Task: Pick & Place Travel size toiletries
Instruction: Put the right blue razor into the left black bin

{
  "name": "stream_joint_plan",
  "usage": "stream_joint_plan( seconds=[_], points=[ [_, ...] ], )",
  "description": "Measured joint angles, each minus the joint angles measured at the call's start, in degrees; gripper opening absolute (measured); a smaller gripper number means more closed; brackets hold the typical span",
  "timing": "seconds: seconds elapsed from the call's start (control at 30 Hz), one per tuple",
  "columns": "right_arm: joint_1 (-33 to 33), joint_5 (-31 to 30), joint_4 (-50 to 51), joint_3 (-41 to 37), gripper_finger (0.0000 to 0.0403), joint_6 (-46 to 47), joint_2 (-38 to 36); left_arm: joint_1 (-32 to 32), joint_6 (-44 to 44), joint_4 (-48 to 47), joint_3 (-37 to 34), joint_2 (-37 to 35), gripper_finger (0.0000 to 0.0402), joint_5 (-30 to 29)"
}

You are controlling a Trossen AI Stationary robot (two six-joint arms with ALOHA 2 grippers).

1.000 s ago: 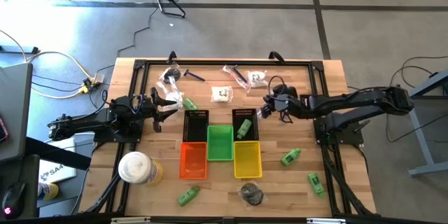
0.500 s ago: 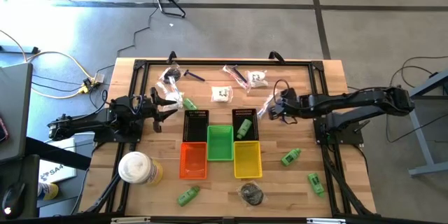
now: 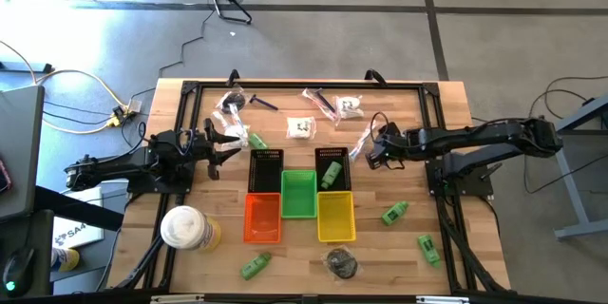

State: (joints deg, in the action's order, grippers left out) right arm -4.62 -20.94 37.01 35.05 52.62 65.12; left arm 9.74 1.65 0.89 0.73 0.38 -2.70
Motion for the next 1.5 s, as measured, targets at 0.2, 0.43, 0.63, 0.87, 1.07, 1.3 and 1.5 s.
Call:
stream_joint_plan(
  seconds=[0.2, 0.43, 0.63, 0.87, 1.07, 1.3, 1.5],
  points=[
    [-0.04, -2.70, 0.07, 0.00, 0.0077, 7.26, 0.00, -0.02, 0.00, -0.01, 0.00, 0.01, 0.0152, 0.03],
    [0.02, -4.48, 0.51, 0.00, 0.0155, 12.41, 1.00, -0.02, 0.00, -0.02, 0.00, 0.02, 0.0152, 0.28],
    [0.13, -5.16, 1.87, 0.00, 0.0216, 16.78, 1.78, -0.01, -0.02, -0.01, 0.00, 0.02, 0.0152, 0.24],
    [0.12, -7.37, 2.21, -0.02, 0.0214, 18.32, 6.25, 0.00, -0.02, -0.02, 0.00, 0.02, 0.0152, 0.20],
    [0.13, -6.99, 2.16, -0.02, 0.0195, 20.80, 11.76, -0.01, -0.02, -0.01, 0.00, 0.01, 0.0152, 0.17],
    [0.13, -3.61, 2.56, -0.02, 0.0178, 22.79, 16.10, -0.02, -0.02, -0.02, 0.00, 0.02, 0.0152, 0.15],
    [0.13, -0.14, 2.56, -0.88, 0.0177, 24.20, 17.00, 0.00, -0.02, -0.01, 0.00, 0.02, 0.0152, 0.14]
  ],
)
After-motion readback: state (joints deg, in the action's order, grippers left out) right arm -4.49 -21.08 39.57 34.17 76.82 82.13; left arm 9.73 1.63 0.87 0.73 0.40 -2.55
